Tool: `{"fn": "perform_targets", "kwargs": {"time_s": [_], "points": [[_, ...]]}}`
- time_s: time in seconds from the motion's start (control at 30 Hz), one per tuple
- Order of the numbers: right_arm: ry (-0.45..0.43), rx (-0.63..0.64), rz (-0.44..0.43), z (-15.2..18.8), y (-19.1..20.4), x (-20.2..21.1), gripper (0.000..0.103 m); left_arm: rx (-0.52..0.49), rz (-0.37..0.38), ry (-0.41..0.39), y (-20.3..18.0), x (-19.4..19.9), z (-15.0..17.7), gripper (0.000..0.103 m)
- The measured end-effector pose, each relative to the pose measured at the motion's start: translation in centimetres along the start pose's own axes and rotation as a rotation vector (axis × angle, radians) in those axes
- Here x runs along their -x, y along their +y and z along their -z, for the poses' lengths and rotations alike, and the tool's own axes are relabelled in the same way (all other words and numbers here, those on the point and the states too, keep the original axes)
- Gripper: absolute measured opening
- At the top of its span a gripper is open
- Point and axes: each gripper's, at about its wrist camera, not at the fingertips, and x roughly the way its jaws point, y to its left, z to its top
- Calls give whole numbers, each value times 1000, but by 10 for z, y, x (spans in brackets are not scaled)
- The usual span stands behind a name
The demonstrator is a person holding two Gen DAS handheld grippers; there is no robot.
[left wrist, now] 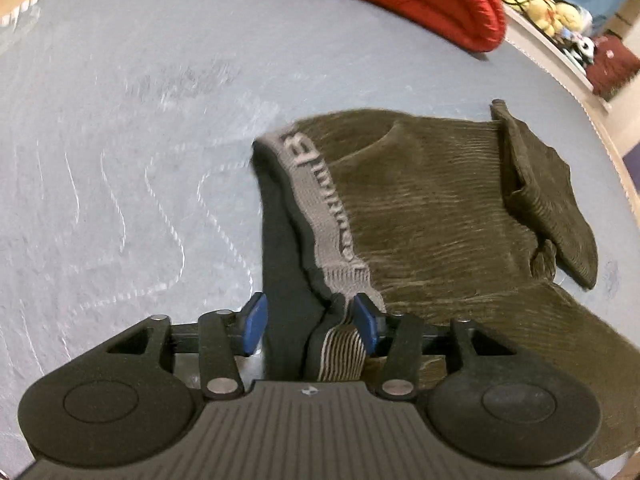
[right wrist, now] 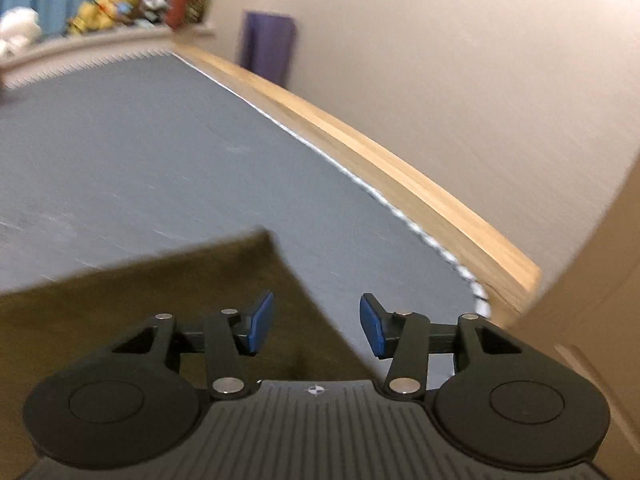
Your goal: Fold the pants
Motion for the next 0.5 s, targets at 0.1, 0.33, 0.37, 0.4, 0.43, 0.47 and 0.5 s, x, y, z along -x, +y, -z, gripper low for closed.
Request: {"fn": "perform_targets", "kwargs": {"time_s": [0.1,0.33,0.37,0.4,0.43,0.47,0.5], "points": [[-42,27,-101,-7,28,17,53,33,45,36,8,-7,4,61],[-139,129,-370,-16,113,91,63,-30,-5,53,8,-22,15,39],[-156,130,-407,-18,120,107,66,-47,-27,45,3,-19,15,38],[-156,139,-449,-16,131,119,66,-68,-56,37,-4,-15,17,40],[-150,152,-484,-15,144,130,66,-79,-85,32,-9,-13,17,41],[-162,161,-525,-12,153,142,67,-91,-120,20,-16,-10,17,41],[-176,169,-563,-8,162,152,69,-105,-146,-8,-24,-5,17,41]]}}
